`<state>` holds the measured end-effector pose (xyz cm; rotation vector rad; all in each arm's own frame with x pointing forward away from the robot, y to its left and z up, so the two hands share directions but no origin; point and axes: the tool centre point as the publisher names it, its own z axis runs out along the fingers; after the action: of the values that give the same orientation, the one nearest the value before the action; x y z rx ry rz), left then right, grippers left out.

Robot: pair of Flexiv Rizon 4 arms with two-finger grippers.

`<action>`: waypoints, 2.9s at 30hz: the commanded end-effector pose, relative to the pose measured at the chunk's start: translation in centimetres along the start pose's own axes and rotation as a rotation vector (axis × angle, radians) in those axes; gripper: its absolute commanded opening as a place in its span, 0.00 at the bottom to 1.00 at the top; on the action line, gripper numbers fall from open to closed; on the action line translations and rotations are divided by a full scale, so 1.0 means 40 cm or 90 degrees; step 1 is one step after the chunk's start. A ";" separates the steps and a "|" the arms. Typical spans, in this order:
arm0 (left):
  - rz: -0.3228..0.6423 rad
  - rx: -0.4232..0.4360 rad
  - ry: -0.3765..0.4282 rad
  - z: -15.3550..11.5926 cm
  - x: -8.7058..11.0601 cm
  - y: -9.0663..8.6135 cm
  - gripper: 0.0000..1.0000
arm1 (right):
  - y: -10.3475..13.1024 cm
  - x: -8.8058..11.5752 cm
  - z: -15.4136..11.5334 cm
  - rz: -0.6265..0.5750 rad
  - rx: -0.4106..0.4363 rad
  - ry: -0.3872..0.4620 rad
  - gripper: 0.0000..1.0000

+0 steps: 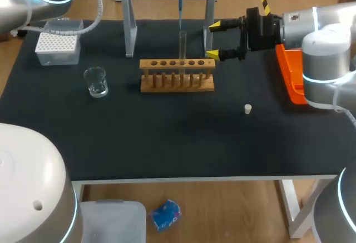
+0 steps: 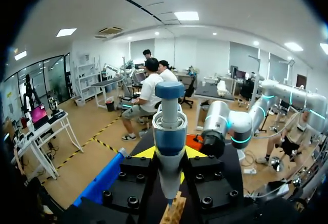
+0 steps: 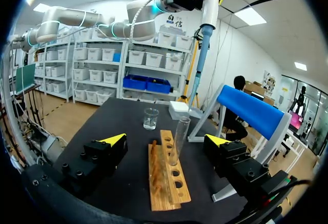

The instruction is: Invert the test tube, pick up the pipette, mount the tip to pipette, aspirate from beaker and dispense into the tube, eject the tip, return the pipette, and cap with the stopper.

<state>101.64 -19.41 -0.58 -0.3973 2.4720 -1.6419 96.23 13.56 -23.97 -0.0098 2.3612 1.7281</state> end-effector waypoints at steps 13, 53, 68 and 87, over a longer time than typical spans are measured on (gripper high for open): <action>-0.015 -0.006 0.014 0.021 0.021 0.039 0.00 | 0.000 0.001 0.000 0.000 0.000 -0.001 1.00; -0.007 0.000 0.001 0.040 0.020 0.054 0.00 | 0.000 0.001 0.000 0.000 0.000 -0.001 1.00; -0.017 0.003 0.004 0.057 0.007 0.083 0.00 | 0.000 0.001 0.000 0.000 0.000 -0.001 1.00; -0.034 0.003 0.012 0.079 -0.008 0.117 0.00 | 0.000 0.001 0.000 0.000 0.000 -0.001 1.00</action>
<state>101.92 -20.34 -5.81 -0.4581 2.4954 -1.6690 96.23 13.57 -23.97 -0.0097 2.3611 1.7281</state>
